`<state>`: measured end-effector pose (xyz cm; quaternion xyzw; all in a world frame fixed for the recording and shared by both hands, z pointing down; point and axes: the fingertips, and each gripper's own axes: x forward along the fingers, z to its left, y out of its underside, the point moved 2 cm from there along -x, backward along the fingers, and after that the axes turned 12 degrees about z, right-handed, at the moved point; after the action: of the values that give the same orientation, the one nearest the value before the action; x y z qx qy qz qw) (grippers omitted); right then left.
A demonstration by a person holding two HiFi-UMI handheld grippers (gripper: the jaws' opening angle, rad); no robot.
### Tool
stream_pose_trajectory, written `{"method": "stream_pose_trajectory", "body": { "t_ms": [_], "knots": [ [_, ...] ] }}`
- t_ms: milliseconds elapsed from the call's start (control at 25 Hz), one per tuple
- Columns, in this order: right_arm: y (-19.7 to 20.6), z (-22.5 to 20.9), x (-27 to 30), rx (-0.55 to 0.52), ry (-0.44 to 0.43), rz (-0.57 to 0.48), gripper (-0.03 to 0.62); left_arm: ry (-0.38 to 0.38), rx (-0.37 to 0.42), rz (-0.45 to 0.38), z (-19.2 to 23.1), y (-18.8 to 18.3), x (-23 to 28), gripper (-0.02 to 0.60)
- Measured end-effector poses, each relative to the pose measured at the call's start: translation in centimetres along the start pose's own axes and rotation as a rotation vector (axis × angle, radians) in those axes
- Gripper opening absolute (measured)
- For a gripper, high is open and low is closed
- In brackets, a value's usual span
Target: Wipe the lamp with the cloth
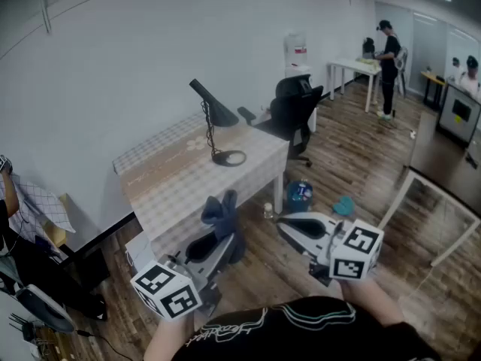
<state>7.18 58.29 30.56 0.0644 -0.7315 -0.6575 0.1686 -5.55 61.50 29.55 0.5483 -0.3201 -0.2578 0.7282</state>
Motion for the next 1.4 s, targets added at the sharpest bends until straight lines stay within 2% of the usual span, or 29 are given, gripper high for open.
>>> {"method": "stream_pose_trajectory", "body": {
  "t_ms": [400, 720, 920, 1160, 1400],
  "knots": [
    [1.1, -1.9, -0.4, 0.043, 0.011, -0.006, 0.015, 0.001, -0.011, 0.023, 0.4, 0.8, 1.8, 0.071],
    [2.3, -5.5, 2.2, 0.126, 0.012, 0.0, 0.015, 0.019, -0.006, 0.036, 3.8, 0.8, 3.8, 0.071],
    [4.0, -9.6, 5.6, 0.181, 0.025, 0.054, 0.015, 0.021, -0.049, 0.048, 9.3, 1.5, 6.2, 0.071],
    [4.6, -16.5, 12.5, 0.257, 0.031, 0.091, 0.015, 0.032, -0.116, 0.076, 18.9, 1.5, 9.9, 0.071],
    [4.8, -24.8, 20.9, 0.316, 0.031, 0.132, 0.015, 0.048, -0.12, 0.096, 28.6, 0.3, 14.2, 0.071]
  ]
}}
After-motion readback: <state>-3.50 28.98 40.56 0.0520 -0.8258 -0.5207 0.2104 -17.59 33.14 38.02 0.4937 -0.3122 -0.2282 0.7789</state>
